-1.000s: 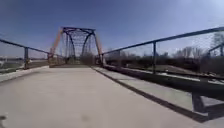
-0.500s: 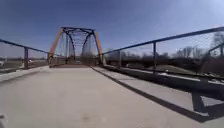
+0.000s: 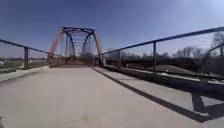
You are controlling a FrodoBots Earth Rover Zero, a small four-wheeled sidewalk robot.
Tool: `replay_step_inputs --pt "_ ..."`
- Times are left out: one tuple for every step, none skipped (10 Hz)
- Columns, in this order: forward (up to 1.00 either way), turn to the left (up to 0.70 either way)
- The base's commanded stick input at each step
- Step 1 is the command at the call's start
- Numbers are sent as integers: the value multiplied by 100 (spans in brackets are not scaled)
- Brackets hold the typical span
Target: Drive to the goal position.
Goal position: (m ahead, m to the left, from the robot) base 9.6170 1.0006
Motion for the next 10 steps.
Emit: replay_step_inputs --pt "100 40" --pt "100 40" --pt "100 39" --pt "100 10" --pt "100 0" --pt "100 0" --pt "100 0" --pt "100 0" --pt "100 0" --pt "100 0"
